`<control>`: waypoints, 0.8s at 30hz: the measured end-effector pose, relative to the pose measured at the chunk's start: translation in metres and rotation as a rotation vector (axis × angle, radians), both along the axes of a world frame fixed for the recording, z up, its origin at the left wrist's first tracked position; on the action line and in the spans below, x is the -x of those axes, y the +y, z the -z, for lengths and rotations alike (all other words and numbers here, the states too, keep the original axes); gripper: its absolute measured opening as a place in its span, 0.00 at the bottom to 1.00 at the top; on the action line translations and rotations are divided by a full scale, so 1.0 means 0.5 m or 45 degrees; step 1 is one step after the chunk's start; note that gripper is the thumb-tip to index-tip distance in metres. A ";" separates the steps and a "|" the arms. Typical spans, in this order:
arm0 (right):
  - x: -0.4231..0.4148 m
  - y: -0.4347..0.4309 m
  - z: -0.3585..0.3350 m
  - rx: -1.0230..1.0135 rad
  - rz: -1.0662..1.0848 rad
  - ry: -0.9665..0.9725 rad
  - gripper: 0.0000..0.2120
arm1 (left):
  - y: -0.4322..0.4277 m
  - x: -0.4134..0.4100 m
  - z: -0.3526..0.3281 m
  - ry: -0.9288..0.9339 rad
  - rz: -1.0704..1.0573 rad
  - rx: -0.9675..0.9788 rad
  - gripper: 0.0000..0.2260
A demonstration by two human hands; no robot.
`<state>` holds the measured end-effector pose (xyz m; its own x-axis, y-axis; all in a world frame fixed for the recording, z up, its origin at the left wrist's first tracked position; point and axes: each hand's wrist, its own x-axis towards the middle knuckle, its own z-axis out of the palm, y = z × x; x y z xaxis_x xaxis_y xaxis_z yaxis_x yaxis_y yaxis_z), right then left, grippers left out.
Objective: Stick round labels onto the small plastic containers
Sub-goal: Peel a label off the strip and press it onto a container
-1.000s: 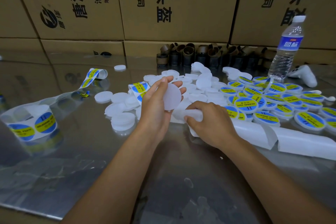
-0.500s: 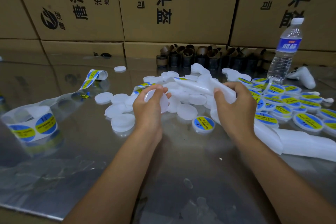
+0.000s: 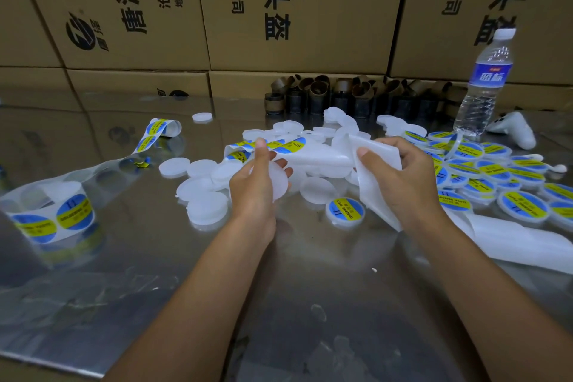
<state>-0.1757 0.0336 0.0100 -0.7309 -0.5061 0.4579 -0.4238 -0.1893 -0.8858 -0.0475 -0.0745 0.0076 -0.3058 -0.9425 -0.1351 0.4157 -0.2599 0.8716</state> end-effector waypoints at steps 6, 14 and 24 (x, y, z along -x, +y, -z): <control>0.006 0.001 0.001 -0.003 0.101 0.025 0.07 | 0.003 -0.006 0.008 -0.045 -0.036 0.046 0.05; -0.001 0.001 0.022 -0.592 0.535 0.522 0.15 | 0.006 -0.006 0.012 -0.096 -0.003 0.188 0.04; -0.057 -0.013 0.015 -0.238 0.265 0.977 0.13 | 0.016 0.005 0.021 -0.205 0.078 0.525 0.07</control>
<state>-0.1473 0.0269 0.0025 -0.3356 -0.5123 0.7905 -0.9354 0.0823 -0.3438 -0.0501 -0.0666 -0.0031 -0.3684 -0.9083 0.1980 0.2612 0.1033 0.9597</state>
